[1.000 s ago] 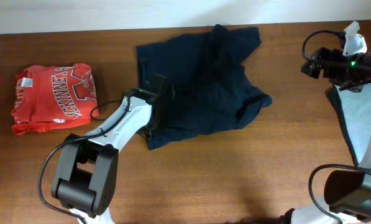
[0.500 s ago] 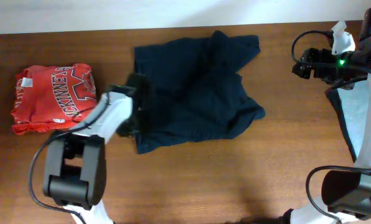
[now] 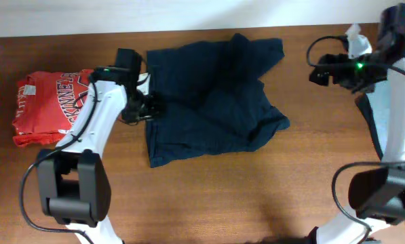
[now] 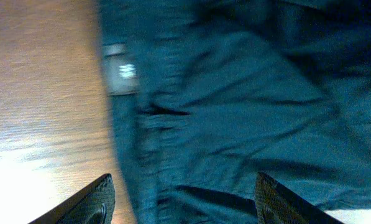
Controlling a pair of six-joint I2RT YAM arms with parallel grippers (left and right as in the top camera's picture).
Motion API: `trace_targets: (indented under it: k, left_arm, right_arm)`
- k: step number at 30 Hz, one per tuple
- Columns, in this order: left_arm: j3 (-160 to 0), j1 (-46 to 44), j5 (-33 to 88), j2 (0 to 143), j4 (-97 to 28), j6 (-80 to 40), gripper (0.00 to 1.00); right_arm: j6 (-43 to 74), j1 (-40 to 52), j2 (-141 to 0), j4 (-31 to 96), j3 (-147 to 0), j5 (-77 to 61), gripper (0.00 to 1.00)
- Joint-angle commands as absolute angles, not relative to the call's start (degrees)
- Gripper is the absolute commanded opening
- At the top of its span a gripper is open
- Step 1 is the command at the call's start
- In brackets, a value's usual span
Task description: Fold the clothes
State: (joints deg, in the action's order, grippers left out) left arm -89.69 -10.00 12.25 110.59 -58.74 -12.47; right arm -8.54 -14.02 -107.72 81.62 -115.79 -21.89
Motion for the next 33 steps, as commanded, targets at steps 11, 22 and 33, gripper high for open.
trace_targets:
  k: [11,22,33]
  left_arm:
    - [-81.36,-15.4,13.93,110.91,-51.33,-9.76,0.71]
    - [-79.64,-15.35,8.05,110.98,-50.74,-13.23,0.71]
    - [-79.64,-15.35,7.66,112.31,-49.52,-13.23,0.71]
  right_arm:
    - [-20.88,-9.28,-118.56,70.96,-115.28,-29.71,0.99]
    - [-27.24,-8.14,-125.54,64.73,-115.28,-27.9,0.99]
    - [-27.2,-4.58,-134.65,60.66,-115.26,-34.74,0.99]
